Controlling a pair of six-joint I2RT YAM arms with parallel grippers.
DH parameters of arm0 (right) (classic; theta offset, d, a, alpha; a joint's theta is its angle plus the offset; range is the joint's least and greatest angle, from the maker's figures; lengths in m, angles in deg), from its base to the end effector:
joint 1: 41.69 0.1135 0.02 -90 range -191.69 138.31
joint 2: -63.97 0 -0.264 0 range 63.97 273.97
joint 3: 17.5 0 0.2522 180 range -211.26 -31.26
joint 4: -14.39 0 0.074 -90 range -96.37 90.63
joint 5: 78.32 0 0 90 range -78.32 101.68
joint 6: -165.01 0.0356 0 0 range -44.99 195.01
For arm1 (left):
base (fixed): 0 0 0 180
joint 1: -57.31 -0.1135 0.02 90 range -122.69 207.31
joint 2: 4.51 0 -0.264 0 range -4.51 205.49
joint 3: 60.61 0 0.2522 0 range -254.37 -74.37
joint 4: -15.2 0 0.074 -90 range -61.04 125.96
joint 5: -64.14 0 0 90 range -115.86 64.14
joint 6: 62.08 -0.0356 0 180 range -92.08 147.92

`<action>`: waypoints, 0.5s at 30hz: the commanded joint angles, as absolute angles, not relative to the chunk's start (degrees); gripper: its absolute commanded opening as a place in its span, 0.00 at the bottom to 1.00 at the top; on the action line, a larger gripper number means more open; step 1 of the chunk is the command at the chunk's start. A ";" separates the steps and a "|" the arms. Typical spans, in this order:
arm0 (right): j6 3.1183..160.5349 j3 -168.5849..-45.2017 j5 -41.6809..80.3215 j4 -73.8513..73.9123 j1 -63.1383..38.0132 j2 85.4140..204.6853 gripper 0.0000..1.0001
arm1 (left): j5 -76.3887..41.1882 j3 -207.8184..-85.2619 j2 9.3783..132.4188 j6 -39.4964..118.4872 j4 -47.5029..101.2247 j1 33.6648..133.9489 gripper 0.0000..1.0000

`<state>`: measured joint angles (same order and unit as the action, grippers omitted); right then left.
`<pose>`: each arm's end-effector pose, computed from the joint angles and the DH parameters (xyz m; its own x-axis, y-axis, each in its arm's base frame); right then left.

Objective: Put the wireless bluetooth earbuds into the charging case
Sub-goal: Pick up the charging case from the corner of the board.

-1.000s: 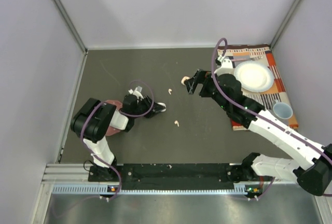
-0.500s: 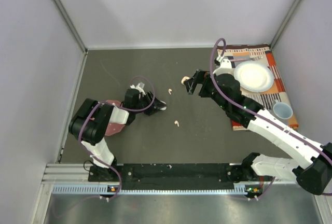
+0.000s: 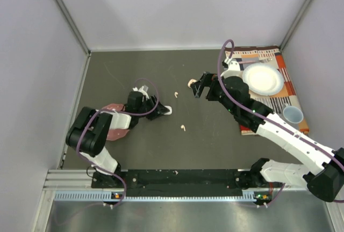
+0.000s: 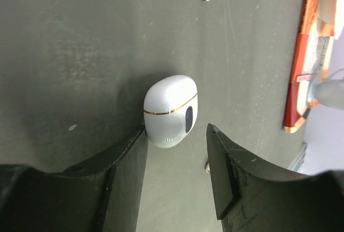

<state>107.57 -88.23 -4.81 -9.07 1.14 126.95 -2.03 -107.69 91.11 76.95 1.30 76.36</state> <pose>0.1932 0.1653 0.3534 -0.4103 0.3233 -0.8527 -0.2736 0.8483 0.4533 0.2794 -0.1117 0.1267 -0.8150 -0.4493 -0.3660 -0.0039 0.6359 -0.7718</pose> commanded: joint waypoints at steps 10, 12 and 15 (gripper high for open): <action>106.74 -88.13 -6.95 -8.43 0.06 126.55 0.99 | -18.20 -109.88 76.89 64.13 24.73 75.06 0.54; 107.18 -87.69 -7.13 -8.51 -0.73 126.81 0.99 | -19.26 -110.05 72.59 63.07 25.71 75.06 0.54; 108.67 -87.34 -7.39 -9.74 -2.57 127.51 0.99 | -20.41 -109.97 65.65 61.58 27.29 75.06 0.54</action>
